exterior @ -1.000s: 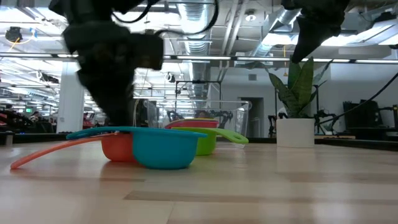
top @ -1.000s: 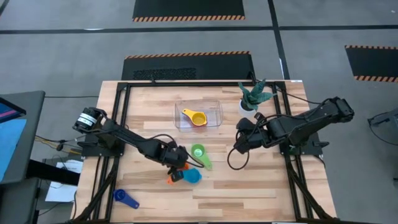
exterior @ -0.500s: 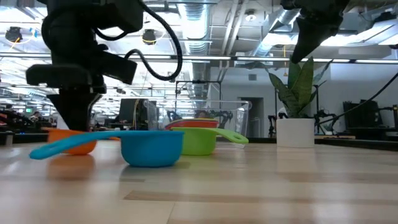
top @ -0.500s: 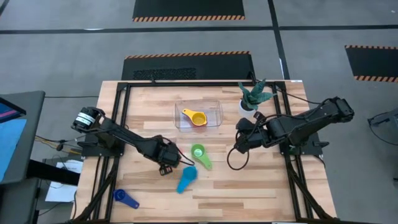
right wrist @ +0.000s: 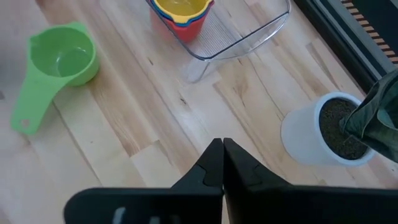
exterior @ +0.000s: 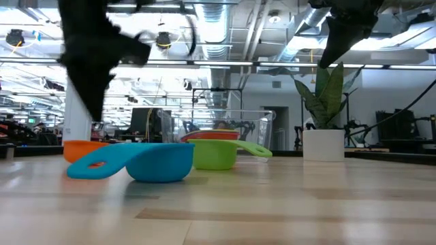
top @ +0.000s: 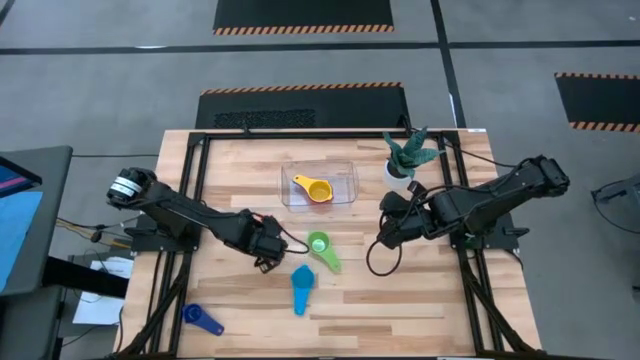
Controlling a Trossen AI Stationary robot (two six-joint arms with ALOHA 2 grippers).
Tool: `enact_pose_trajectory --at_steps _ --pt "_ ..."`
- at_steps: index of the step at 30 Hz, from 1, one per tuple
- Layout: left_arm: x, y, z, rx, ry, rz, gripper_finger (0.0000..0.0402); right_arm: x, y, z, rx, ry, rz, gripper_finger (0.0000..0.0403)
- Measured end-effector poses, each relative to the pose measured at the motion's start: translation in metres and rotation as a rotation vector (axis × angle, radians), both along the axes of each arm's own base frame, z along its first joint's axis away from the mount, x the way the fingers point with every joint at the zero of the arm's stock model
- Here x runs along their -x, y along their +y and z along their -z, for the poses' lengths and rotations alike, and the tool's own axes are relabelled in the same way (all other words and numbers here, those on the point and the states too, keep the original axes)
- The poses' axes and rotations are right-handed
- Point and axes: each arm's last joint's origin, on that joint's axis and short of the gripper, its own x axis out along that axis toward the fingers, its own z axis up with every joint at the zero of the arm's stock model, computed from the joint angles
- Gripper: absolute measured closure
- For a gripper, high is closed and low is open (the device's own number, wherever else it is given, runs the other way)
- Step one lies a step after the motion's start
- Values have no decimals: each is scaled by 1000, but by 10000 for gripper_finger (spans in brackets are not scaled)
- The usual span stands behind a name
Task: Nest measuring cups in basket
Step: Stack the green measuring cup on top of the yellow measuring cup in the transparent bin
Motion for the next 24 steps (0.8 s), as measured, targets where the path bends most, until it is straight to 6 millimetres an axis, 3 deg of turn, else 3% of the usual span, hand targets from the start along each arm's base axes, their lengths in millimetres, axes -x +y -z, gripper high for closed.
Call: enact_pose_trajectory --at_steps 4,9,15,19,24 --pt "-20 -6 -30 -22 -232 33 401 0 0 0 15 -5 6 392" --pt "-53 -11 -51 -33 -554 207 401 0 -1 0 19 -2 9 387" --pt "-68 4 -62 -84 -688 255 393 7 0 2 14 38 38 378" --pt "-81 8 -44 -30 -675 212 375 16 1 4 19 90 87 386" --pt "-116 0 -17 38 -698 277 366 18 2 3 16 90 104 391"
